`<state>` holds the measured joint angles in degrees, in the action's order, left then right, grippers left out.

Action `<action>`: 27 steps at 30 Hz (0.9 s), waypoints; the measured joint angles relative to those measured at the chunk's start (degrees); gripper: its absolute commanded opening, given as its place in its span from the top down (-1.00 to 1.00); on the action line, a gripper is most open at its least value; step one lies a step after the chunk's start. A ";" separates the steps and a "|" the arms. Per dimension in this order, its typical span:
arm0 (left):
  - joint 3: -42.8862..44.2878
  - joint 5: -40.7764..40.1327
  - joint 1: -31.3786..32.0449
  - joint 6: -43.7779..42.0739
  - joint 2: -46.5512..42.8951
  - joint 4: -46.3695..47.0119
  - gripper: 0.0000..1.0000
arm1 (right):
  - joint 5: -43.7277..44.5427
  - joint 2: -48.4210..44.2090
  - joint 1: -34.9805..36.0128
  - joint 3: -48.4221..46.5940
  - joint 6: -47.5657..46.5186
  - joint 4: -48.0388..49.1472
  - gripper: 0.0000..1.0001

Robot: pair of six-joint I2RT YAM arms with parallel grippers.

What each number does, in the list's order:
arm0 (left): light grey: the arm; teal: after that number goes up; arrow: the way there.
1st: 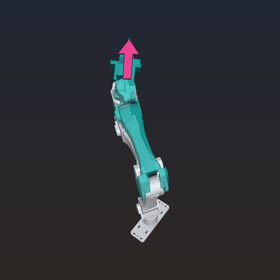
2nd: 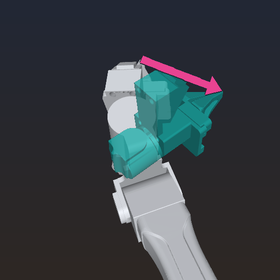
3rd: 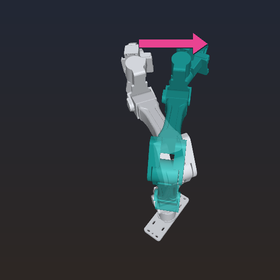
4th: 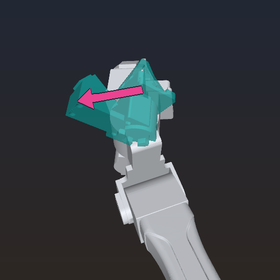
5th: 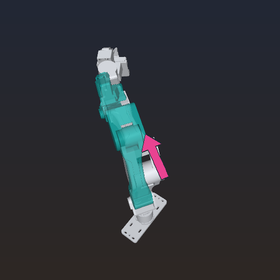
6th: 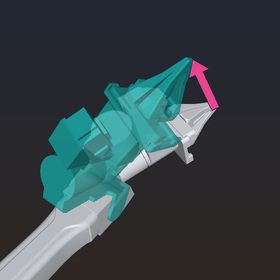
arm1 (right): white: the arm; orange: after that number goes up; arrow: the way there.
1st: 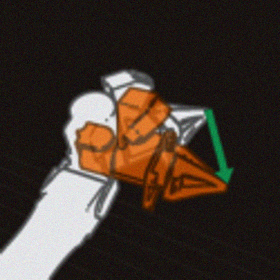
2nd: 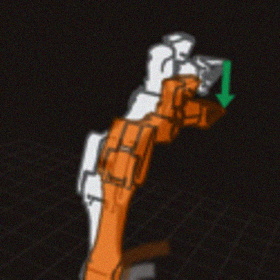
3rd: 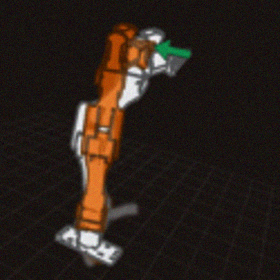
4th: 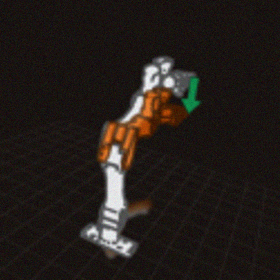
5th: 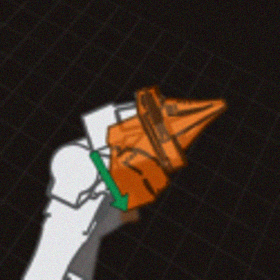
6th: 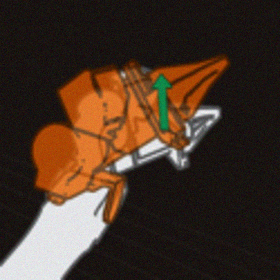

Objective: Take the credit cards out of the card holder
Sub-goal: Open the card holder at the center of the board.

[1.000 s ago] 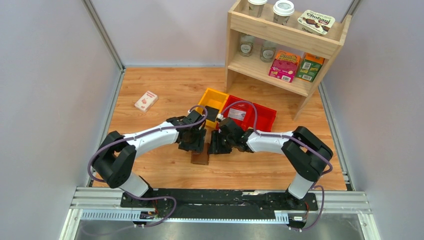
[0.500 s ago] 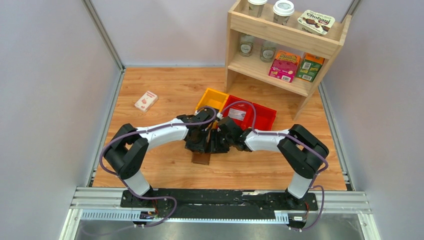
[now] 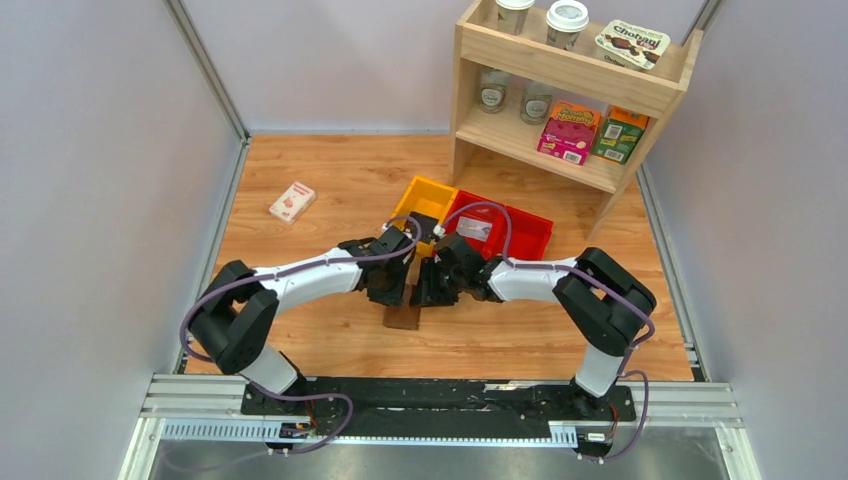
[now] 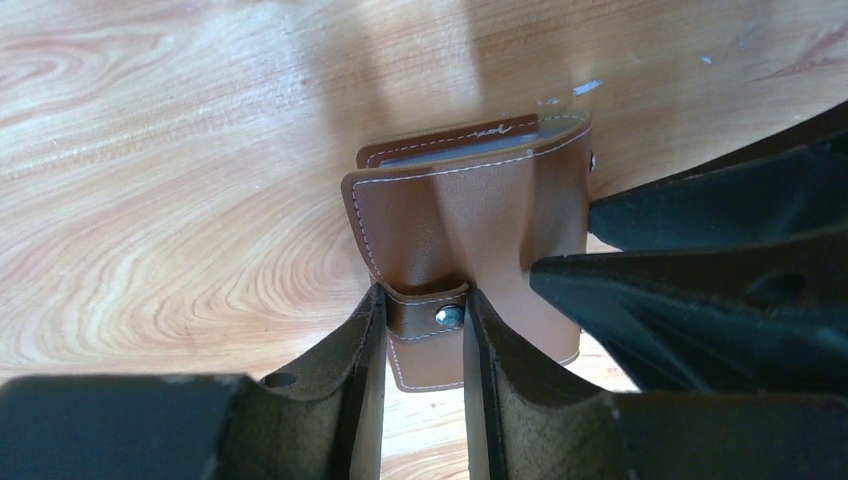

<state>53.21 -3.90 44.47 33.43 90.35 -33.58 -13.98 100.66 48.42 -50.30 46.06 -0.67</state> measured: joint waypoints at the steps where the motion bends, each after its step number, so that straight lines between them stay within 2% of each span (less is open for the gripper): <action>1: -1.38 0.74 -0.79 0.31 -1.20 1.27 0.70 | -0.02 0.11 0.00 -0.07 0.04 0.04 0.22; 10: -14.69 10.40 -8.22 5.62 -11.28 14.34 0.71 | -0.02 2.03 0.00 -2.01 0.66 -0.50 0.42; 16: -21.31 14.53 -11.72 9.70 -16.22 21.27 0.71 | -0.02 2.45 -0.09 -2.67 0.85 -0.87 0.65; 21: -26.91 17.40 -15.26 13.60 -20.15 25.92 0.68 | 0.02 2.64 -0.13 -2.86 0.83 -1.25 0.71; 27: -29.88 18.82 -17.05 16.24 -23.56 28.22 0.54 | 0.04 2.75 -0.13 -3.30 0.57 -1.90 0.66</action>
<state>23.33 14.92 27.42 49.67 66.78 -5.37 -13.93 103.42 48.29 -53.60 46.63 -2.57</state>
